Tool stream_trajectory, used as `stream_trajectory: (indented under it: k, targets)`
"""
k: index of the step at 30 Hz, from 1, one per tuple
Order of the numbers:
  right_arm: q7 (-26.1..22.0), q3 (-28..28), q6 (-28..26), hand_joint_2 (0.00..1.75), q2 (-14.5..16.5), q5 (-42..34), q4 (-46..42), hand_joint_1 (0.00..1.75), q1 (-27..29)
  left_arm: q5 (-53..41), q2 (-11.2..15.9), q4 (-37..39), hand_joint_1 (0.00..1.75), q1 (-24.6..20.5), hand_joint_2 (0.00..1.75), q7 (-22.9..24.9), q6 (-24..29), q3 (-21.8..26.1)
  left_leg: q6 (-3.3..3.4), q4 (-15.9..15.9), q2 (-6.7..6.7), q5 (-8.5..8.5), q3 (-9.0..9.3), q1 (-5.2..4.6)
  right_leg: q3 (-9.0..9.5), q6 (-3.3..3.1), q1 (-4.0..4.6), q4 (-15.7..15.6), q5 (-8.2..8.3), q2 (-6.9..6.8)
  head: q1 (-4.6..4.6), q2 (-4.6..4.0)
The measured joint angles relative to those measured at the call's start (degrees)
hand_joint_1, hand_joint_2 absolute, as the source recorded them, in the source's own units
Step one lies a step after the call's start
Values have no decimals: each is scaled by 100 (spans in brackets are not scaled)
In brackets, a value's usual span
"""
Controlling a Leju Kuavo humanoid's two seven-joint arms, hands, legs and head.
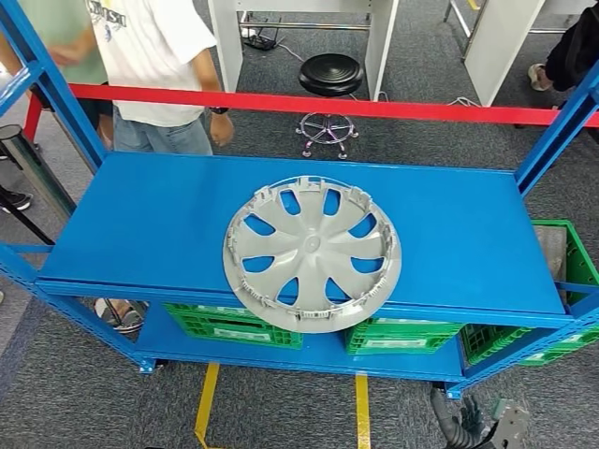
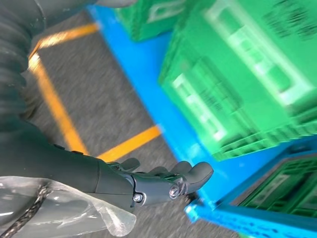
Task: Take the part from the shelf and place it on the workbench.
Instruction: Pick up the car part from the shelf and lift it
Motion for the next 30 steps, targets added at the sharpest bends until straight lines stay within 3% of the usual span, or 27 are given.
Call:
stream_trajectory:
  k: [19, 30]
  targets:
    - [880, -1997, 3256, 175, 697, 243, -1355, 0, 237, -971, -66, -62, 0, -115, 175, -252, -74, 475, 0, 0, 0, 0, 0, 0, -1, 0, 0, 0, 0, 0, 0, 0]
    - [1414, -2272, 5217, 175, 974, -53, -2357, 0, 586, -1519, -51, 4, 0, -239, 175, -370, -3, 674, 0, 0, 0, 0, -1, 0, -1, 0, 0, 0, 0, 0, -1, 0]
